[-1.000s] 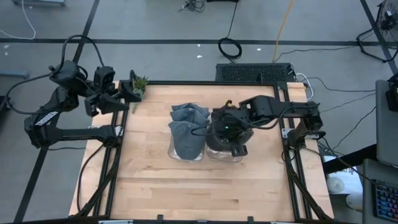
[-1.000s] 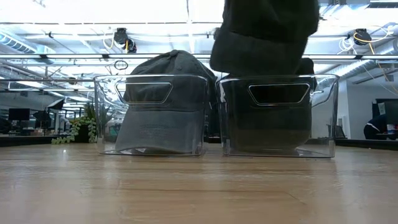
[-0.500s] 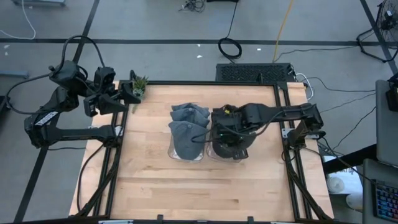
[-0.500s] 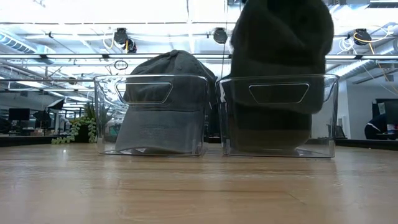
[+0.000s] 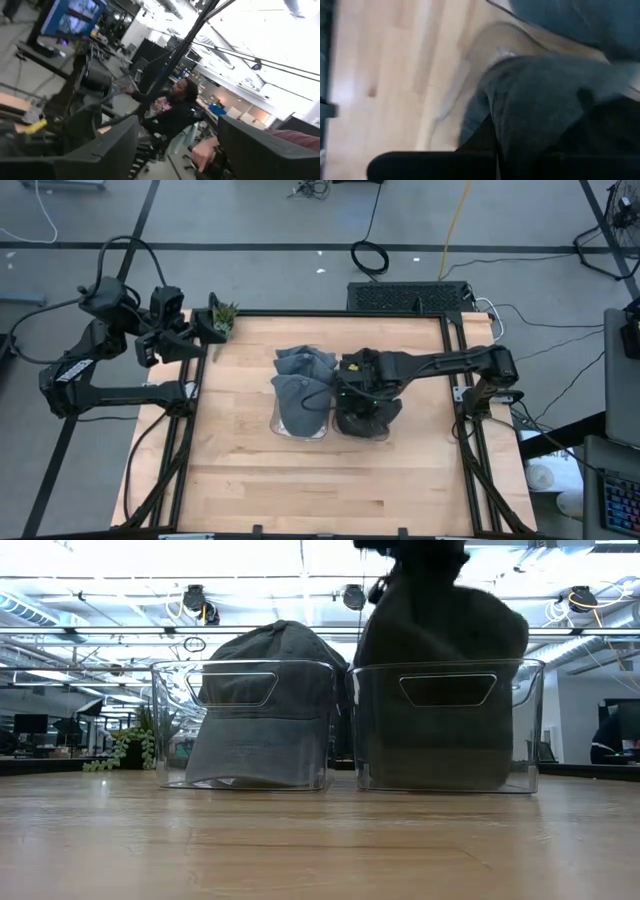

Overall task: Pick & Place hat
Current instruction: Put the black cap into the right transparent bin

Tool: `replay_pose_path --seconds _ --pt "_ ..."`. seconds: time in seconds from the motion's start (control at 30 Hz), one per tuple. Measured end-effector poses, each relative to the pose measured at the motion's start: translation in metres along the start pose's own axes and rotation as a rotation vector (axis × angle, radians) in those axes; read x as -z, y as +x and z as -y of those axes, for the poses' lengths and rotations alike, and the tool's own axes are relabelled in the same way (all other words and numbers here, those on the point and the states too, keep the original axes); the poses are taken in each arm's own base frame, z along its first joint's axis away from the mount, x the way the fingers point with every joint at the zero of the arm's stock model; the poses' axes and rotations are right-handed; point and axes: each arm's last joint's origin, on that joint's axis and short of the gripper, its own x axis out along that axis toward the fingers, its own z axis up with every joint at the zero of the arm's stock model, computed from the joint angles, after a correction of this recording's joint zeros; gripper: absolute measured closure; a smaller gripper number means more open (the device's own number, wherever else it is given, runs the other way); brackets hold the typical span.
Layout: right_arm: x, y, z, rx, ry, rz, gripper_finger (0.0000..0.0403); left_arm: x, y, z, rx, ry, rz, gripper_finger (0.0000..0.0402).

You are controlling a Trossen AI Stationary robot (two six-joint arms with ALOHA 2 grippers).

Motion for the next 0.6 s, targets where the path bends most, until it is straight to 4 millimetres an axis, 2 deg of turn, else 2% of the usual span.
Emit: replay_pose_path --seconds 0.2,0.33,0.47,0.6 --pt "0.01 0.014 0.029 0.219 0.06 -0.053 0.0402 0.004 -0.003 0.0 -0.032 0.176 -0.016 0.0115" --pt "0.014 0.015 0.04 0.394 0.183 -0.07 0.0395 0.013 -0.018 0.008 -0.15 0.359 -0.004 0.0121" --pt "0.016 -0.006 0.031 0.374 0.166 0.03 0.039 0.02 -0.039 0.022 -0.295 0.412 0.077 0.0127" --pt "0.018 -0.031 0.017 0.344 0.221 0.179 0.0391 0.026 -0.055 0.039 -0.289 0.418 0.133 0.0125"
